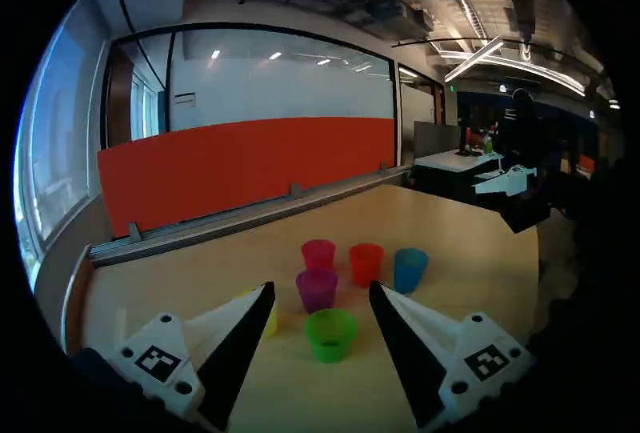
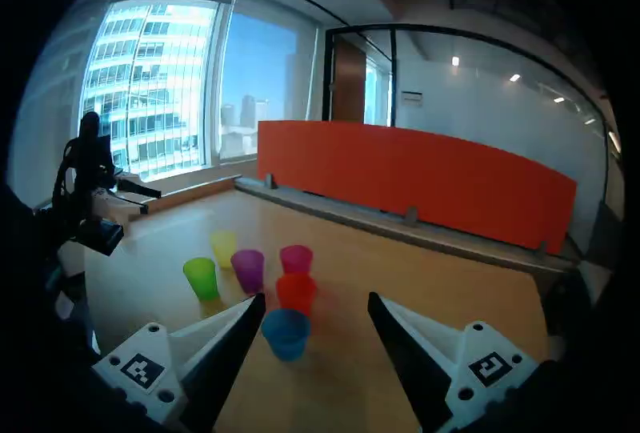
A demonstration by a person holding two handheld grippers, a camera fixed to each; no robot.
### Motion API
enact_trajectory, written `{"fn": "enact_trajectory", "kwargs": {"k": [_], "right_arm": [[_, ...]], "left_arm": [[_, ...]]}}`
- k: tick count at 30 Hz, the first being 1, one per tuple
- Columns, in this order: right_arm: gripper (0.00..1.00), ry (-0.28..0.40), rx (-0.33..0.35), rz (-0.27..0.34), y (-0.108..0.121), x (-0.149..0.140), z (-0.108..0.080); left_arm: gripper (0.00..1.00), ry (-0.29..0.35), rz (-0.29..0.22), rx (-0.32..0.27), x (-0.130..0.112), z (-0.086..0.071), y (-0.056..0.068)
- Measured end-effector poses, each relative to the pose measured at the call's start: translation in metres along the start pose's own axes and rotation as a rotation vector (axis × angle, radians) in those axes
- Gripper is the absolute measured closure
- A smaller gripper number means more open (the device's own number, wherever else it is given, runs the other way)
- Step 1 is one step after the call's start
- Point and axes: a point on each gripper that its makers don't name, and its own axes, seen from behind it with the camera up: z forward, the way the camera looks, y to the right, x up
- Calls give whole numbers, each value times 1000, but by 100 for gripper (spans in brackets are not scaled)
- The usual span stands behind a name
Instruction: Pour water
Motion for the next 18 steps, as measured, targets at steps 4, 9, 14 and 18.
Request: {"fn": "enact_trajectory", "kwargs": {"k": [4,9,14,18], "right_arm": [[1,-17,8,-7,-3,-7,1],[1,-37,19,-3,-6,-16,3],[1,-59,27,0,-9,-26,6],[1,-73,31,2,-12,-34,9]], "left_arm": [[13,-25,4,-9,-12,3,4],[13,-57,1,-22,-28,8,8],[13,-86,2,-32,-42,13,10],[13,-115,-3,-36,-55,15,12]]}}
